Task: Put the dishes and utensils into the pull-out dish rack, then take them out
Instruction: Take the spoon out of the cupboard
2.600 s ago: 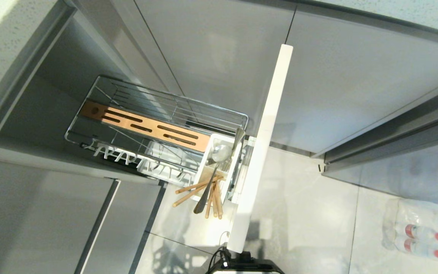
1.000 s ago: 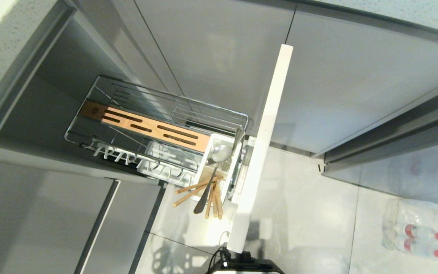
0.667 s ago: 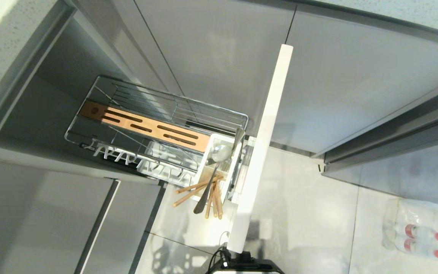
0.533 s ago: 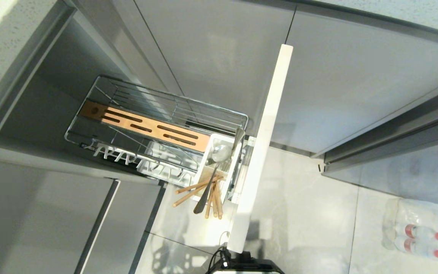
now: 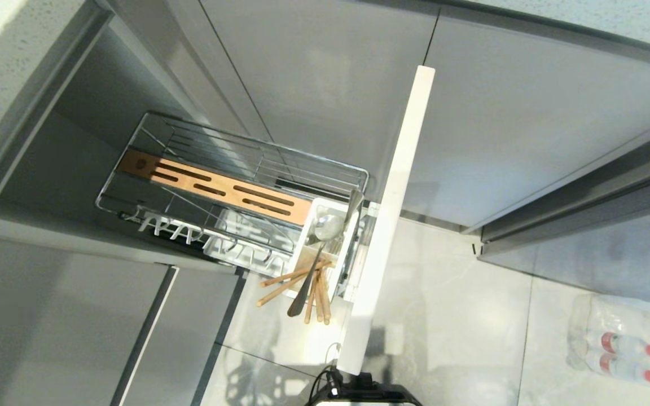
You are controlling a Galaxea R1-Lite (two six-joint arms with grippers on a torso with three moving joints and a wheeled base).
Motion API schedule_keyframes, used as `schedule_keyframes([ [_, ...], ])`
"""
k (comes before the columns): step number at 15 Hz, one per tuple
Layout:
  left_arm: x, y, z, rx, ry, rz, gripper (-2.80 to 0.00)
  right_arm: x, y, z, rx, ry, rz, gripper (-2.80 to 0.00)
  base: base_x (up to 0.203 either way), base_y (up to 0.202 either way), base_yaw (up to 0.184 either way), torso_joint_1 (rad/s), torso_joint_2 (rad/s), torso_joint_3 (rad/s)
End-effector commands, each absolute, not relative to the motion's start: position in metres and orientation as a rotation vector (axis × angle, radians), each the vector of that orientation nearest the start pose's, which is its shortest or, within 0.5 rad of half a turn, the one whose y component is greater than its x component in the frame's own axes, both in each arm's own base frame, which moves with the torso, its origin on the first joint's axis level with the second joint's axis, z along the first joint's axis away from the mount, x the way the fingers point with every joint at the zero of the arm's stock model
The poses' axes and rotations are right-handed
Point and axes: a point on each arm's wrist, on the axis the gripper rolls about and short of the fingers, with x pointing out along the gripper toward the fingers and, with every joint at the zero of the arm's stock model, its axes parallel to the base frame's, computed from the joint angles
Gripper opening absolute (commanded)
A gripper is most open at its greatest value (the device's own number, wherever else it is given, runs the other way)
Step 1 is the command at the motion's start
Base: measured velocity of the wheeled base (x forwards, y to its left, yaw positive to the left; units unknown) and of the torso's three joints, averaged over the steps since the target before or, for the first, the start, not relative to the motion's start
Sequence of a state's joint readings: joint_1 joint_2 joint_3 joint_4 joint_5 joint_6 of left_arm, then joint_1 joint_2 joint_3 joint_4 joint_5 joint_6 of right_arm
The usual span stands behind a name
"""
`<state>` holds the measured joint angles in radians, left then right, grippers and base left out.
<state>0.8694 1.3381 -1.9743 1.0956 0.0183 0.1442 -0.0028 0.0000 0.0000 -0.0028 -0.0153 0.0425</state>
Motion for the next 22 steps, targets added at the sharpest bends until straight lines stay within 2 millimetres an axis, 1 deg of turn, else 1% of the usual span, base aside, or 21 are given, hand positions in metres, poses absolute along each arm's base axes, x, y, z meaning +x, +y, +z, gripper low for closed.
schedule_keyframes([
  [1, 0.070, 0.084, 0.416, -0.059, 0.440, 0.854, 0.00, -0.023, 0.000, 0.076, 0.043, -0.002, -0.018, -2.80, 0.000, 0.000, 0.000, 0.000, 0.00, 0.000],
  [7, 0.045, 0.055, 0.434, -0.089, 0.207, 0.889, 0.00, -0.023, 0.000, 0.076, 0.043, -0.002, -0.017, -2.80, 0.000, 0.000, 0.000, 0.000, 0.00, 0.000],
  [9, 0.032, 0.039, 0.440, -0.125, 0.105, 0.887, 0.00, -0.023, 0.000, 0.076, 0.043, -0.002, -0.018, -2.80, 0.000, 0.000, 0.000, 0.000, 0.00, 0.000],
  [10, 0.025, 0.029, 0.441, -0.140, 0.063, 0.866, -2.80, -0.023, 0.000, 0.076, 0.043, -0.002, -0.018, -2.80, 0.000, 0.000, 0.000, 0.000, 0.00, 0.000],
  [13, 0.002, 0.002, 0.442, -0.175, -0.035, 0.741, -2.80, -0.023, 0.000, 0.076, 0.043, -0.002, -0.018, -2.80, 0.000, 0.000, 0.000, 0.000, 0.00, 0.000],
  [16, -0.016, -0.010, 0.439, -0.220, -0.076, 0.566, -2.80, -0.023, 0.000, 0.076, 0.043, -0.002, -0.018, -2.80, 0.000, 0.000, 0.000, 0.000, 0.00, 0.000],
  [19, -0.029, -0.009, 0.428, -0.256, -0.038, 0.298, -2.80, -0.023, 0.000, 0.076, 0.043, -0.002, -0.018, -2.80, 0.000, 0.000, 0.000, 0.000, 0.00, 0.000],
  [21, -0.028, -0.004, 0.418, -0.265, 0.028, 0.098, -2.80, -0.023, 0.000, 0.076, 0.043, -0.002, -0.018, -2.80, 0.000, 0.000, 0.000, 0.000, 0.00, 0.000],
  [22, -0.024, -0.002, 0.414, -0.266, 0.064, 0.004, -2.80, -0.023, 0.000, 0.076, 0.043, -0.002, -0.017, -2.80, 0.000, 0.000, 0.000, 0.000, 0.00, 0.000],
])
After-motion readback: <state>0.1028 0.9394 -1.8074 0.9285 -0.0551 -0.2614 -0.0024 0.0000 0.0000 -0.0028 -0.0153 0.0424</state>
